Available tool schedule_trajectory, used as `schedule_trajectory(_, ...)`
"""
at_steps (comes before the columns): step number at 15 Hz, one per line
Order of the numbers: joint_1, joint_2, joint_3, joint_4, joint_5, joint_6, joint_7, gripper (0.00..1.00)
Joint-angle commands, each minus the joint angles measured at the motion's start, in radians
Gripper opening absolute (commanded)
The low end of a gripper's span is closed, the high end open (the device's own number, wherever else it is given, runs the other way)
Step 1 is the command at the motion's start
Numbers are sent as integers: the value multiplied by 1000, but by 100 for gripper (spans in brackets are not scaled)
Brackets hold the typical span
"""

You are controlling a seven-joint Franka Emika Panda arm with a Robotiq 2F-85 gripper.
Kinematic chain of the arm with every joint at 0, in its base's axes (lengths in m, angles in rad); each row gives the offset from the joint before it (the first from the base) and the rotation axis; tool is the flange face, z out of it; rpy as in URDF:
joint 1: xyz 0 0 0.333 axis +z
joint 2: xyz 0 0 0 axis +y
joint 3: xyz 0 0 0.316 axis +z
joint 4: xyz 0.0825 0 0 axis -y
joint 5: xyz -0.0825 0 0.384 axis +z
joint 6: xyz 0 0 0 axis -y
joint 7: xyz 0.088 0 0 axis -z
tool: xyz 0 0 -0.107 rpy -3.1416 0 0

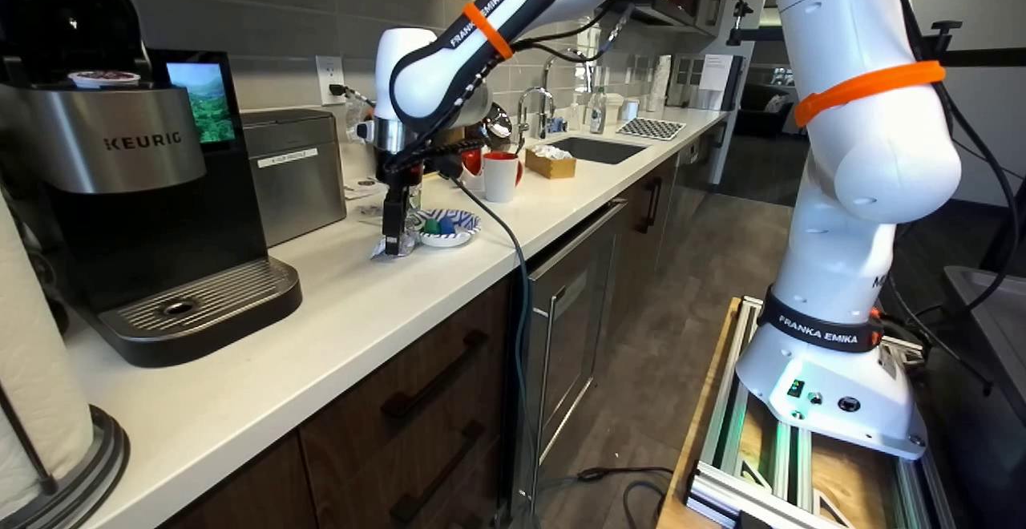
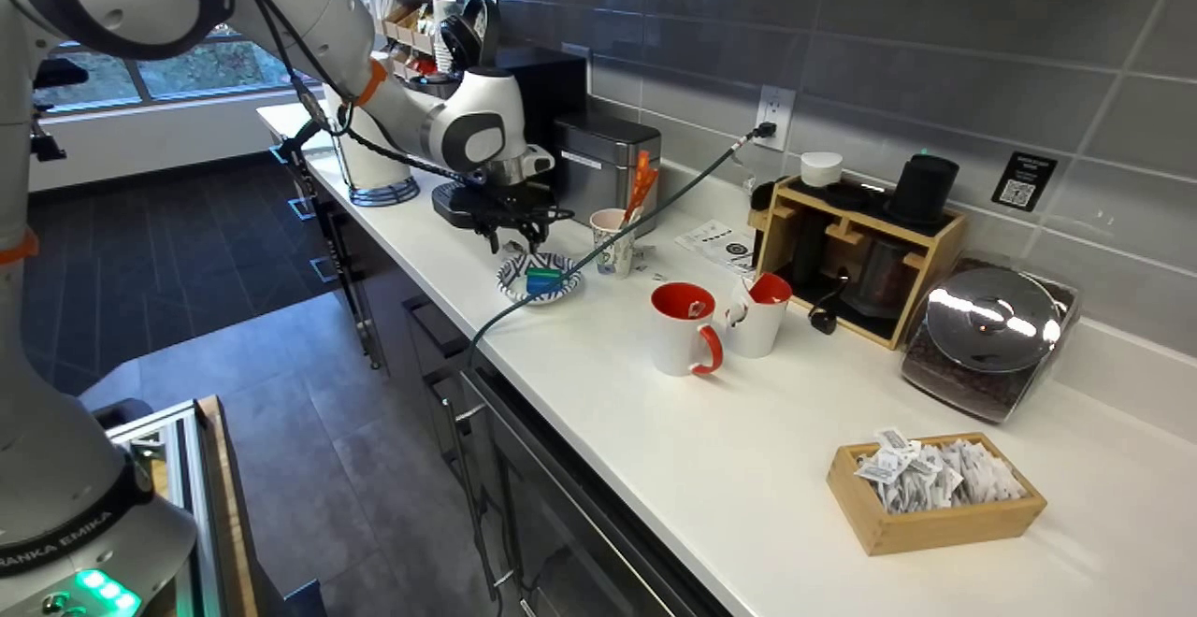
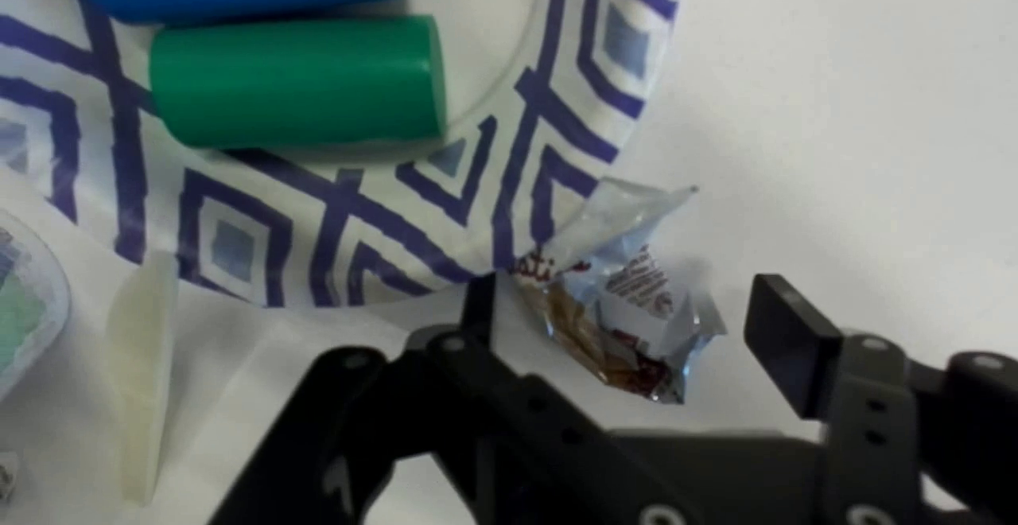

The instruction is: Put the white packet in the black and white bowl.

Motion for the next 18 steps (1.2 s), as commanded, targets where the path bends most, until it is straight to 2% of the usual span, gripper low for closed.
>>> schedule_trajectory(1, 7, 5, -13, -8, -26, -2, 33, 50)
schedule_trajectory(5, 15, 0, -17, -10, -48, 33, 38, 19)
schedule_trajectory(8, 25, -17, -1, -4, -68, 101, 18, 1)
schedule_trajectory(9, 31, -32, 4, -10, -78, 137, 14, 0)
schedule_trajectory(10, 30, -51, 12, -26, -78, 176, 11, 4)
schedule_trajectory(11, 31, -79, 15, -53, -75, 206, 21, 1)
schedule_trajectory(13, 28, -143, 4, -128, -69, 262, 62, 3)
schedule_trajectory(18, 27, -285, -103, -330, -124, 379, 265, 3)
